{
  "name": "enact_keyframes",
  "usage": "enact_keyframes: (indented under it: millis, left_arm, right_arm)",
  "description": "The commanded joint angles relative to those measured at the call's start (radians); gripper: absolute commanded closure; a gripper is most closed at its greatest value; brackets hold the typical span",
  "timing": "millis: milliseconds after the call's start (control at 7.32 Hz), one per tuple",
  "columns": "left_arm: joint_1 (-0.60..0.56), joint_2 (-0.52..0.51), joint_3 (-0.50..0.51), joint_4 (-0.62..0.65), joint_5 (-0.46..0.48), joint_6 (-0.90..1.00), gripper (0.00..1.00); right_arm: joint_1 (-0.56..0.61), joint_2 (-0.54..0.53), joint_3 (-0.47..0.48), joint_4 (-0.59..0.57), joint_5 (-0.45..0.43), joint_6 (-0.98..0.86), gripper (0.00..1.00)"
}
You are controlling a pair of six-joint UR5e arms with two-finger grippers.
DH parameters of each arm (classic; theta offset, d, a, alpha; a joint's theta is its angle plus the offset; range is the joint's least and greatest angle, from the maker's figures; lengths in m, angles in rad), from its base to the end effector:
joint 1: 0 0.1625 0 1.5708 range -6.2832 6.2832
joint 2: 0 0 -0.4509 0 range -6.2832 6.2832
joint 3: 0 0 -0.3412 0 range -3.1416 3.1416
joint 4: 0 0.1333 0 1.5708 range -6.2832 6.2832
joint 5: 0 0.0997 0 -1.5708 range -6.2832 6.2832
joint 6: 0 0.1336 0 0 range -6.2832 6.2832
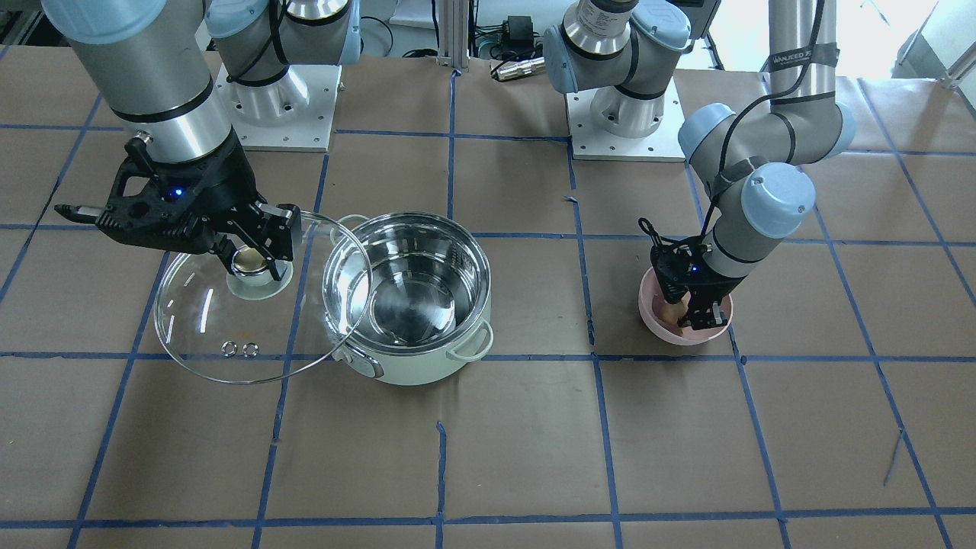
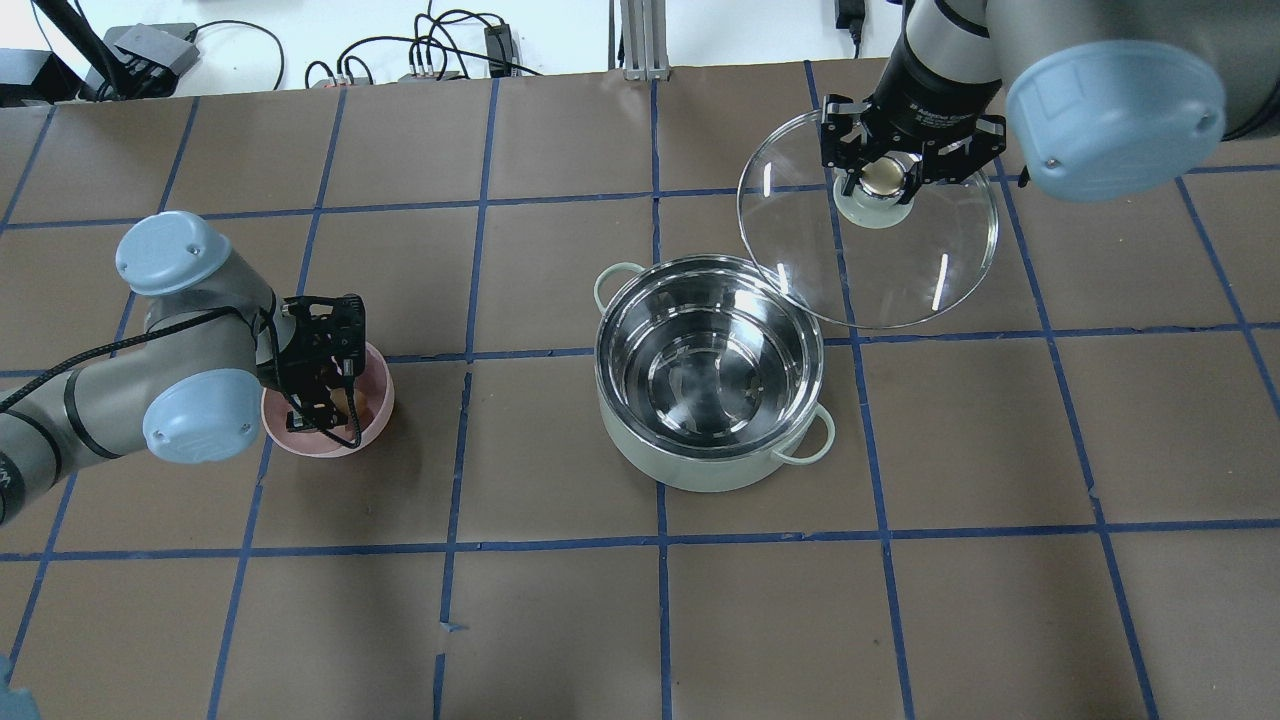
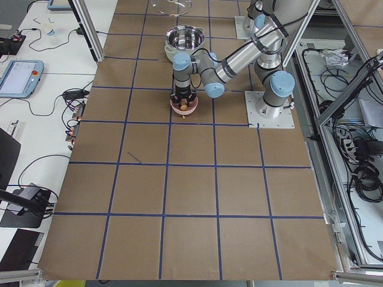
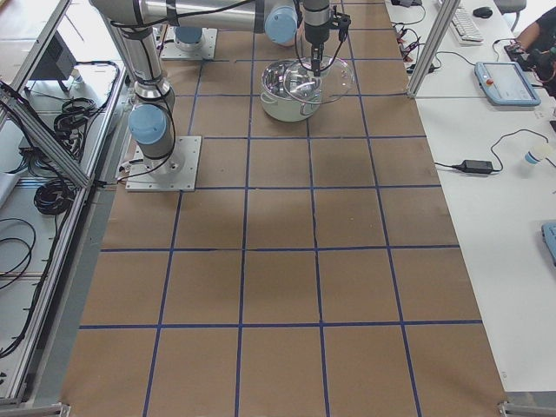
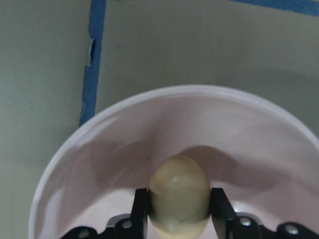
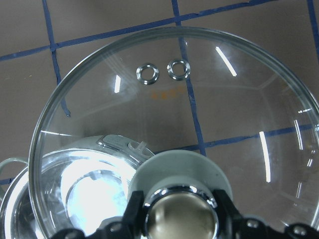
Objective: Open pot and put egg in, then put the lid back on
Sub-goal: 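Lift the egg out of the pink bowl with the left gripper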
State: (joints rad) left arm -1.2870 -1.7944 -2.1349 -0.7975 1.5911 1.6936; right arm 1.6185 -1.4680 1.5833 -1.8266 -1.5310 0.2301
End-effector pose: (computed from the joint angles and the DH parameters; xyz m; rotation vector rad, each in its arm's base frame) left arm -0.0026 -0.4575 0.2254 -2.0351 -2.3919 -0.0391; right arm 0.1624 -0.4954 0.4535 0.2758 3.0636 -0.2059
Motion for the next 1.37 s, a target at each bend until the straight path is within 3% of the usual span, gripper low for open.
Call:
enact_keyframes:
  millis: [0, 137, 410, 547, 1230]
  left_arm:
    - [0.000, 0.023, 0.024, -0.009, 0.000, -0.012, 0.90]
    - [-0.002, 0.033, 0.064, -0.025, 0.001, -0.021, 0.90]
    - [-0.018, 0.078, 0.153, -0.196, -0.022, -0.142, 0.90]
    - [-0.035, 0.093, 0.182, -0.256, -0.095, -0.241, 0.90]
    - [-0.317, 0.129, 0.260, -0.246, -0.170, -0.917, 0.90]
  right_arm:
    - [0.003, 0.000, 0.003, 0.000, 0.000, 0.000, 0.56]
    - [0.003, 0.000, 0.003, 0.000, 0.000, 0.000, 0.56]
    - [0.004, -0.003, 0.004, -0.003, 0.000, 0.000, 0.56]
    - [0.004, -0.005, 0.007, -0.002, -0.001, 0.002, 0.56]
    - [0.006, -0.005, 0.010, 0.003, 0.000, 0.002, 0.59]
